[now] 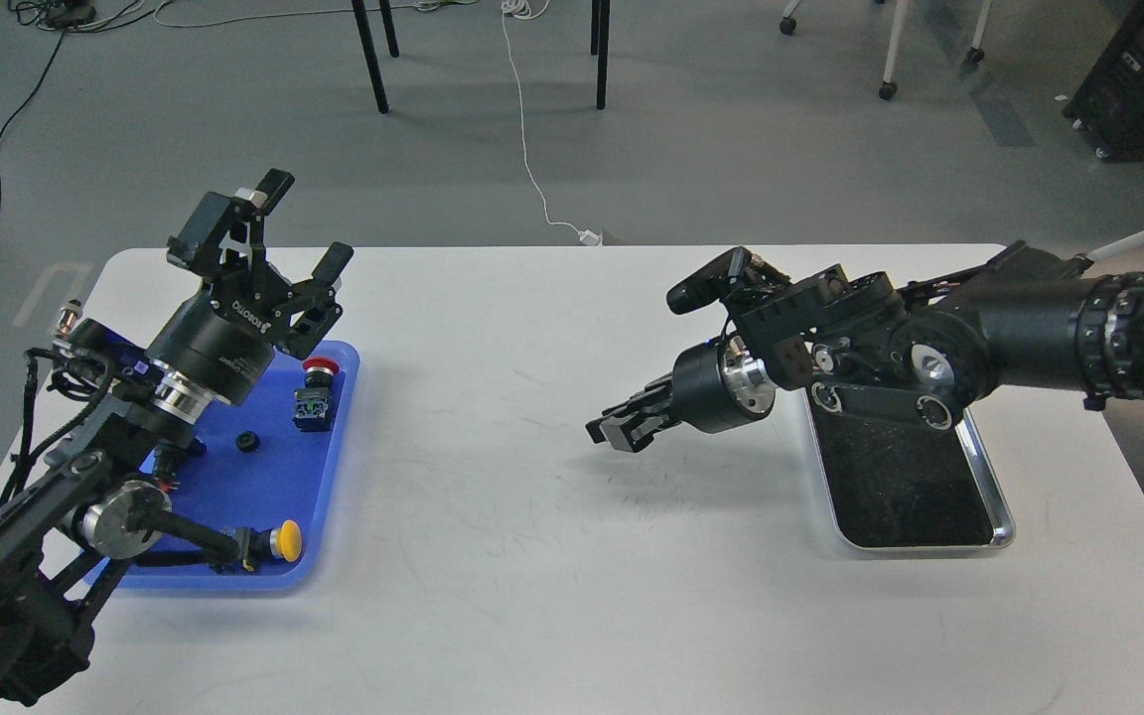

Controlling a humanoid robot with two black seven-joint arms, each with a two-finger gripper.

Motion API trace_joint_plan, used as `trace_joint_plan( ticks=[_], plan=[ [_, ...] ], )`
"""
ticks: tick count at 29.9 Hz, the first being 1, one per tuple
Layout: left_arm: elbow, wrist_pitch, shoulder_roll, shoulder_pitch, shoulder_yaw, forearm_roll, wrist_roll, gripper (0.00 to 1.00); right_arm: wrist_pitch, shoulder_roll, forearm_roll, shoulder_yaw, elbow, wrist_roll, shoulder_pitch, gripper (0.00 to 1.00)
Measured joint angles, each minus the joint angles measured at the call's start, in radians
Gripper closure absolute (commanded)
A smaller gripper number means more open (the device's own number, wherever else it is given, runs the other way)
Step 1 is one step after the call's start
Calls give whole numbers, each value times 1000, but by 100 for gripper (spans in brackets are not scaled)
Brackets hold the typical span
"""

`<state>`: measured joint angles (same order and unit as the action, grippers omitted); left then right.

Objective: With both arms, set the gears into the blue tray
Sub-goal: 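Carry the second black part toward the table center and release it, then reach the left gripper to the second black part and grasp it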

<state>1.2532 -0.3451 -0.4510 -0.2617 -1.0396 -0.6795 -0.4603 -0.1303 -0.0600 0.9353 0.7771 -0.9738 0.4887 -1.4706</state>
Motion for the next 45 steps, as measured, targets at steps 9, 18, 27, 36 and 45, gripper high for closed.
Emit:
trace_joint_plan(
  ticks=[9,18,27,36,45],
  plan=[
    [6,0,-6,21,-4,0,0,2,10,60,-1,43,15,0,34,74],
    [13,0,-6,31,-10,0,0,2,27,60,-1,57,18,0,47,68],
    [14,0,-16,32,-11,0,0,2,30,60,-1,57,18,0,53,22],
    [14,0,-39,32,-9,0,-7,2,38,-20,-29,-8,11,0,12,3],
    [22,-88,-108,-6,9,-125,-28,2,25,-343,-305,-412,-68,0,173,2]
  ],
)
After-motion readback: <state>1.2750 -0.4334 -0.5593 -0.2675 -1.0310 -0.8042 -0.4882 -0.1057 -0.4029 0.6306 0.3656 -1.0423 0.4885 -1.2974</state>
